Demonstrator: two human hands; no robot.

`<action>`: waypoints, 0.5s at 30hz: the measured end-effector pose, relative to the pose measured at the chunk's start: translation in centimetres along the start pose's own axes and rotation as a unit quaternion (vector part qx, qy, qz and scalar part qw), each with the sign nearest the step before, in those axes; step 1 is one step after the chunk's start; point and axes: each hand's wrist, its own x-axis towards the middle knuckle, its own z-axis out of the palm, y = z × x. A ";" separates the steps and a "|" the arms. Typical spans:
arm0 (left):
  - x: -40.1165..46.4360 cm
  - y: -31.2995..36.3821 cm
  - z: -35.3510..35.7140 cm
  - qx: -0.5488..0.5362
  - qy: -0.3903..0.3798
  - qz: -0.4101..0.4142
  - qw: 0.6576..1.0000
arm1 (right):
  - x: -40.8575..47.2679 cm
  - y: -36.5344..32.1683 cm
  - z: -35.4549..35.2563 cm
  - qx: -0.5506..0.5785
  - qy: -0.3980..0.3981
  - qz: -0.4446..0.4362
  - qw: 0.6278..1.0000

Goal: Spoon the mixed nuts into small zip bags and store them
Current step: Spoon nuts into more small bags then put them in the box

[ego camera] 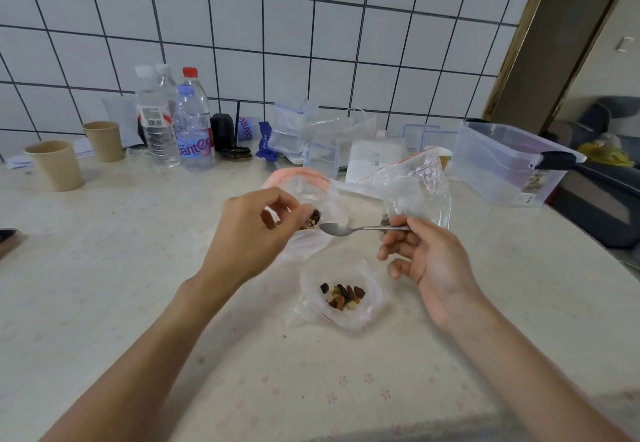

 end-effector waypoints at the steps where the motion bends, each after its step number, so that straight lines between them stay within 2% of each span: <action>1: 0.2 -0.2 -0.2 0.010 0.042 -0.002 0.999 | 0.4 0.1 0.4 -0.007 0.003 -0.005 1.000; 4: 0.8 -1.5 -0.5 0.065 0.133 -0.018 0.989 | 1.7 0.3 1.7 -0.057 0.006 -0.033 0.998; 6: 1.1 -2.6 -0.4 0.092 0.138 -0.047 0.985 | 2.6 0.7 2.4 -0.118 -0.008 -0.055 0.991; 10: 1.3 -4.4 0.6 0.107 0.066 -0.113 0.986 | 4.4 1.9 3.8 -0.259 -0.054 -0.090 0.960; 15: 1.3 -5.7 2.0 0.109 -0.018 -0.165 0.980 | 5.9 3.1 4.8 -0.460 -0.098 -0.174 0.865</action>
